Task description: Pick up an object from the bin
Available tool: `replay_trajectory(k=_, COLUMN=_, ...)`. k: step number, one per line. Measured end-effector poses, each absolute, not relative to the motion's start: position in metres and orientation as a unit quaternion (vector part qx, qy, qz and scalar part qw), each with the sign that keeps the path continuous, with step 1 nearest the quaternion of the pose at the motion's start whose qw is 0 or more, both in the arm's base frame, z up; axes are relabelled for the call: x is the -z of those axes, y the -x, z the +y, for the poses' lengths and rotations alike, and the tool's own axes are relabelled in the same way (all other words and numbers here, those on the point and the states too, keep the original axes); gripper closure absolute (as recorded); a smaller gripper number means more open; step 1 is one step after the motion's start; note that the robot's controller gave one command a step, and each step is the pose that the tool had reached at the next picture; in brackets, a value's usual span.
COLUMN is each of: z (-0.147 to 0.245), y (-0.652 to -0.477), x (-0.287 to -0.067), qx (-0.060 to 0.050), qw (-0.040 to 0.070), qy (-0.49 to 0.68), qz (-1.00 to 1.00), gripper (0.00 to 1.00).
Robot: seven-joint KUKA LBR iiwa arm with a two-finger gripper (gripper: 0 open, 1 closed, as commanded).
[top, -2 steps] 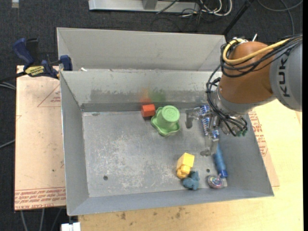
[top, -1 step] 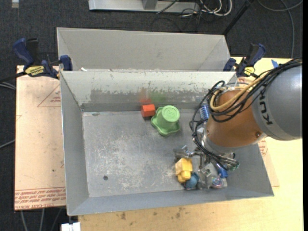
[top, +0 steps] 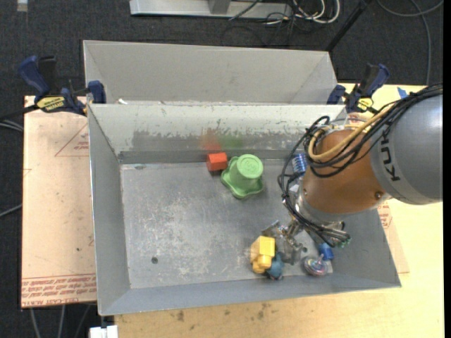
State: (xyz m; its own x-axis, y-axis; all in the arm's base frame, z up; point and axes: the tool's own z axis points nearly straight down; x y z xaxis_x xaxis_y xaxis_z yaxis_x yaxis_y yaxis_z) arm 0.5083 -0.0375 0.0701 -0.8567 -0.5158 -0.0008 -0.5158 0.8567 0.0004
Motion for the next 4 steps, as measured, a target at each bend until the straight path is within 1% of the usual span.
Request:
replay_trajectory(k=1, z=0.047, y=-0.522, x=-0.156, qx=-0.002, qw=0.005, qy=0.192, qz=0.981, gripper=1.0)
replay_trajectory(k=2, z=0.042, y=-0.521, x=-0.152, qx=-0.001, qw=0.001, qy=0.19, qz=0.982, gripper=0.0)
replay_trajectory(k=3, z=0.024, y=-0.515, x=-0.085, qx=0.0, qw=0.002, qy=0.107, qz=0.994, gripper=0.0)
replay_trajectory(k=4, z=-0.042, y=-0.505, x=-0.096, qx=0.001, qw=0.001, qy=0.1, qz=0.995, gripper=0.0)
